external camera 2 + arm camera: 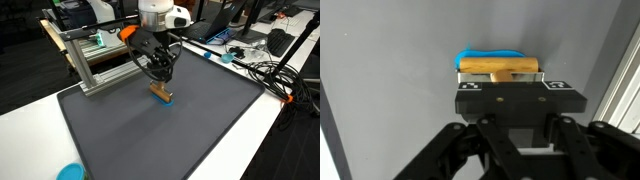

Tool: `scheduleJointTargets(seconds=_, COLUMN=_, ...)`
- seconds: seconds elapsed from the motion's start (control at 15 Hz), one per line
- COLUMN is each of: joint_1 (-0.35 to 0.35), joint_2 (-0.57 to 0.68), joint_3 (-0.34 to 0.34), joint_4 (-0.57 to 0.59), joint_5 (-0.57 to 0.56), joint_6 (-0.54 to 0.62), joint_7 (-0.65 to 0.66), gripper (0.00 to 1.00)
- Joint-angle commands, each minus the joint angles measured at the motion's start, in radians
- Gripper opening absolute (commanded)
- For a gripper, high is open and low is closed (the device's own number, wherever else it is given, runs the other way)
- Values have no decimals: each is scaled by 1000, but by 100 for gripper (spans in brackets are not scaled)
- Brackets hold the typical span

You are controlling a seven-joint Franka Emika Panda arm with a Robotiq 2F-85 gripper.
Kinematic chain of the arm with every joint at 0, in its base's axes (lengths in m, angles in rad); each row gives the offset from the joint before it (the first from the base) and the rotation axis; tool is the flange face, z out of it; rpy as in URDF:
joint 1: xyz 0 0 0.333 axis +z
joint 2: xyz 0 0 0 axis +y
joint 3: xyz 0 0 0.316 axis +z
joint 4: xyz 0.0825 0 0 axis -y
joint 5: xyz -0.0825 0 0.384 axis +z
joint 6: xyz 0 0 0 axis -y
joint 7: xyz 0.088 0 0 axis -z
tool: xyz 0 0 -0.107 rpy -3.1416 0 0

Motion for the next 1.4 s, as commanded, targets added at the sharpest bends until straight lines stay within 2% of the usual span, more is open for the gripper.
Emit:
scheduleJointTargets(seconds=0.0, joint_1=5, joint_2=29, joint_3=20, joint_4=-40, joint_5=13, joint_6=-25, joint_7=-9, gripper=22)
scheduleJointTargets(seconds=0.93, joint_1=8, joint_2=43, joint_3=47, joint_4=-36, joint_5=26, joint_6=-47, joint_7=-43, gripper=22)
scheduleJointTargets(seconds=1.07, joint_1=9, joint_2=21, joint_3=56, joint_4=-47, joint_5=36, joint_6=-54, joint_7=-47, gripper=22)
scheduleJointTargets(seconds=1.33, joint_1=-3, joint_2=-108, joint_3=80, joint_4=-124, joint_5=86, joint_6=-22, joint_7=-108, gripper=22)
